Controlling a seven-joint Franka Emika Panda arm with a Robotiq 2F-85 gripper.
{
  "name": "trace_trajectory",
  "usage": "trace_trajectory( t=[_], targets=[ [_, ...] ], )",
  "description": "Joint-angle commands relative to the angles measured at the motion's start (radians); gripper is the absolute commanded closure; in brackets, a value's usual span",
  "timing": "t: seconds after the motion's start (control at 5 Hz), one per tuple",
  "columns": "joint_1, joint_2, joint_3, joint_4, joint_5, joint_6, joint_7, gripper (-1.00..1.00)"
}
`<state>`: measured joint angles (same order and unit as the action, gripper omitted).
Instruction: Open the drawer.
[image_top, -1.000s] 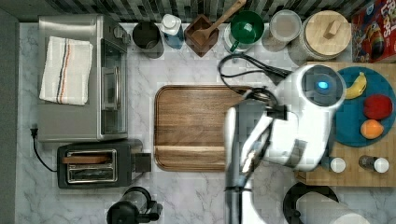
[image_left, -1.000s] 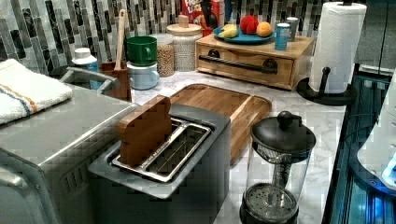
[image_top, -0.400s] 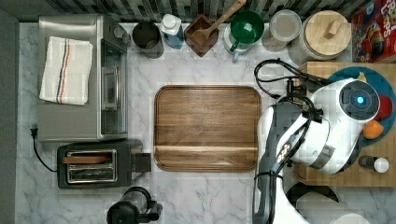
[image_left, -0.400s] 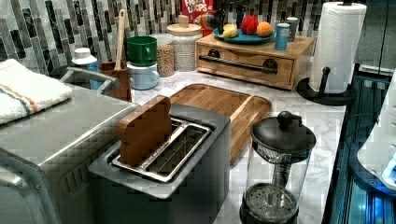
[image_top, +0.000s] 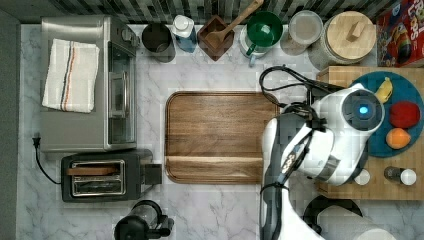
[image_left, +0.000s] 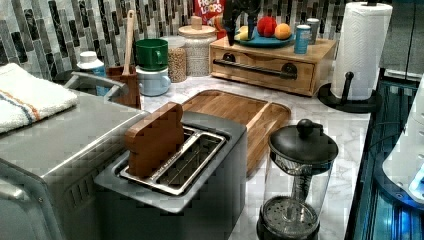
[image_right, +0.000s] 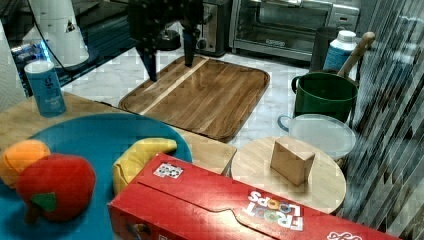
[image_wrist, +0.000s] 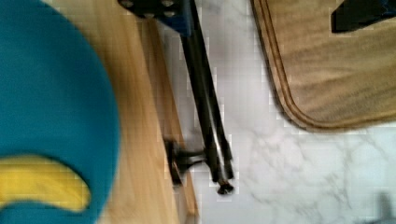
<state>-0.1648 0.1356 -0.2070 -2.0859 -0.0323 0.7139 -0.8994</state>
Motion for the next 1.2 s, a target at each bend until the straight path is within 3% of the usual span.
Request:
trace_trajectory(
  t=[0.2, 0.6, 1.2],
  targets=[
    [-0.026, 0.013, 0.011, -0.078, -0.028, 0.1, -0.19, -1.0],
    [-0.04, 0.031, -0.015, -0.111, -0.012, 0.171, -0.271, -1.0],
    [-0.001, 0.05, -0.008, -0.216, -0.037, 0.343, -0.123, -1.0]
  ],
)
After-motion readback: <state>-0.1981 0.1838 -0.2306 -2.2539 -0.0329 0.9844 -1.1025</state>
